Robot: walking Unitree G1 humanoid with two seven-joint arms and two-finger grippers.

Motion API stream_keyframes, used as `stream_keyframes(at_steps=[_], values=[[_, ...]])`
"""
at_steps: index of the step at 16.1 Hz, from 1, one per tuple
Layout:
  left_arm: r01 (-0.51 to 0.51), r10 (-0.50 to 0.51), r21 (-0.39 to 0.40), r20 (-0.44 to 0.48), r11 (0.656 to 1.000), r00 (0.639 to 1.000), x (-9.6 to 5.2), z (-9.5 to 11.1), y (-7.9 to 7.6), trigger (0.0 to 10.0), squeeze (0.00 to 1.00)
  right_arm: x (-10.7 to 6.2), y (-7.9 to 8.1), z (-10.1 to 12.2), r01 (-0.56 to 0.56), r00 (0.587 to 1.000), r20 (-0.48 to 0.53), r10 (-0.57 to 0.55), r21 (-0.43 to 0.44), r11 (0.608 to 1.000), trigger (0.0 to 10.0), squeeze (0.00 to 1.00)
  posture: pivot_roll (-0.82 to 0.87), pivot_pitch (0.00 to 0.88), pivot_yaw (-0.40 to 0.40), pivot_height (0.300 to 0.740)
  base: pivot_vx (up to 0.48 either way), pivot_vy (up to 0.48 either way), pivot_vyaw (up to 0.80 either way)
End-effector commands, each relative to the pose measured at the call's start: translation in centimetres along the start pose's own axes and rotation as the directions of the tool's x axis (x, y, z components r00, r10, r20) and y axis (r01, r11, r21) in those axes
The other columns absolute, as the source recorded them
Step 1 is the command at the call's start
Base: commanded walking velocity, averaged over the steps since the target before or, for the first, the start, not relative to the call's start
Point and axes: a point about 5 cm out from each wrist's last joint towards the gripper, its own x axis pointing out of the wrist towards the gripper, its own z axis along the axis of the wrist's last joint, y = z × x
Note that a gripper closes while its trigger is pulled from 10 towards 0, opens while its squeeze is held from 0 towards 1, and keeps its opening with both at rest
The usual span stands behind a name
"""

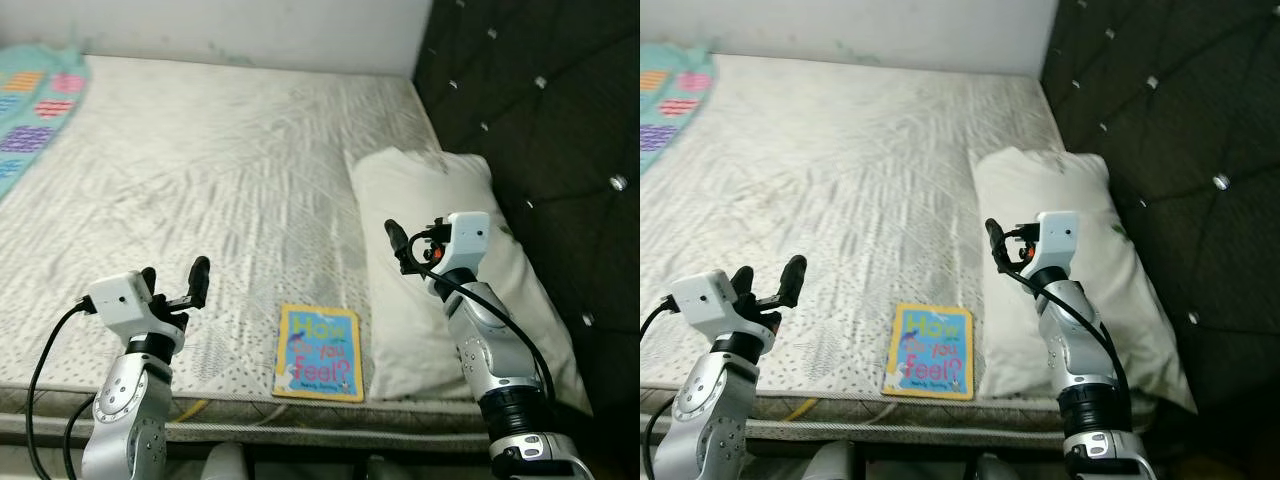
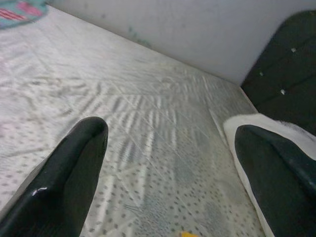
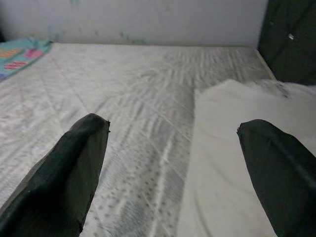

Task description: Clean up the room

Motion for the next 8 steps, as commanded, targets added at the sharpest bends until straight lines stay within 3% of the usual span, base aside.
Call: stream_keyframes(at_steps=[1, 7, 8], values=[[-0.004, 0.004, 0.008, -0.011, 1.000, 1.000, -0.1, -0.3, 0.1, 10.0, 0.00, -0.1, -0.3, 0.1, 0.014, 1.000, 0.003, -0.014, 0.003, 1.000, 10.0, 0.00, 0.05, 0.000, -0.062, 0.675, 0.000, 0.000, 0.00], [-0.005, 0.005, 0.009, -0.010, 1.000, 1.000, 0.1, -0.3, 0.2, 10.0, 0.00, 0.0, -0.3, 0.0, 0.015, 1.000, 0.007, -0.015, 0.006, 1.000, 10.0, 0.00, 0.04, 0.000, -0.061, 0.680, 0.000, 0.000, 0.00], [0.025, -0.025, 0.004, -0.009, 1.000, 1.000, 1.0, 0.0, -0.7, 10.0, 0.00, -0.2, -0.6, 0.2, 0.076, 0.996, 0.045, -0.076, 0.008, 0.997, 10.0, 0.00, 0.03, 0.000, -0.015, 0.680, 0.000, 0.000, 0.00]])
